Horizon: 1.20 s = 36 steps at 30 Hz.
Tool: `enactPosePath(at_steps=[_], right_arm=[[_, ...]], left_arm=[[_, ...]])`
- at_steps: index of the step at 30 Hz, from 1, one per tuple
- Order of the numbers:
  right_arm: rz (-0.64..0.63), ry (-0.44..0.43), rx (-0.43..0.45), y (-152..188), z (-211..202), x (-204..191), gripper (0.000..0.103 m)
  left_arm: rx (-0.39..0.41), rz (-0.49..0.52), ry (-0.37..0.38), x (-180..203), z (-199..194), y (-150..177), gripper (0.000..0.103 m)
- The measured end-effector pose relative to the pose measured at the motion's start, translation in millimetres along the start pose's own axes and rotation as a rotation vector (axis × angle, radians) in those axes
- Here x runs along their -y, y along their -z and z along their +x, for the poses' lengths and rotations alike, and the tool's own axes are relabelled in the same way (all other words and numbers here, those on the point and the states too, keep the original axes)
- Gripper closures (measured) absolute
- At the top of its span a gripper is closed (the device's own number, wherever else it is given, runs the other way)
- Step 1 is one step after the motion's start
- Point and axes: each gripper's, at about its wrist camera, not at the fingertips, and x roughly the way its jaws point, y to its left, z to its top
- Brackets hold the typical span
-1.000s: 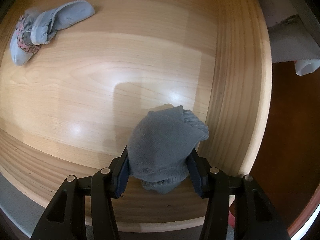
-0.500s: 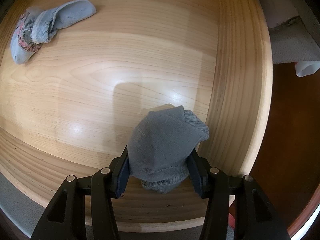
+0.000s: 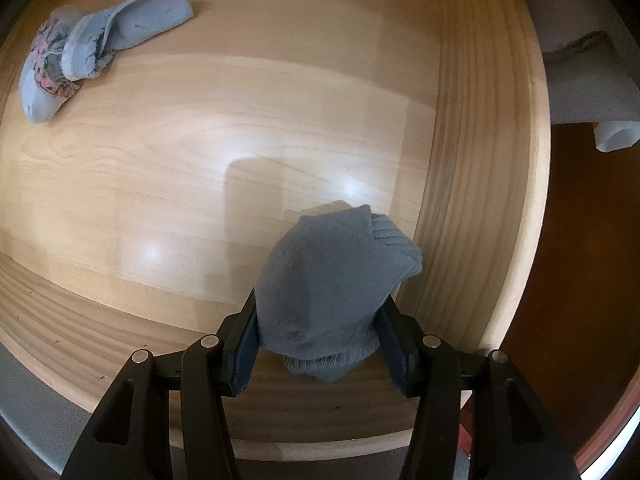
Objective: Take underwear out of drawer
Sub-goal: 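Move the left tool over the drawer toward the pale floral sock while the right tool holds the grey sock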
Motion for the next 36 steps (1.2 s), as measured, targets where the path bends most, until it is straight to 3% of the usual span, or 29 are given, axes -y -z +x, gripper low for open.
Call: enactPosePath(at_steps=[17, 23, 25, 29, 32, 36], right_arm=[[-0.01, 0.003, -0.018, 7, 6, -1, 0.051], [-0.006, 0.005, 0.006, 10, 4, -1, 0.051], [-0.007, 0.005, 0.01, 11, 4, -1, 0.051], [-0.009, 0.004, 0.015, 13, 3, -2, 0.051], [-0.008, 0.004, 0.021, 14, 3, -2, 0.051], [-0.008, 0.004, 0.023, 14, 3, -2, 0.051]], left_arm=[[-0.017, 0.064, -0.044, 9, 4, 3, 0.049], [-0.07, 0.076, 0.037, 7, 13, -1, 0.049], [-0.078, 0.114, 0.042, 9, 15, -2, 0.049], [-0.038, 0.271, -0.047, 21, 14, -3, 0.049], [-0.021, 0.284, -0.05, 24, 13, 2, 0.049], [-0.045, 0.254, 0.005, 29, 13, 12, 0.049]])
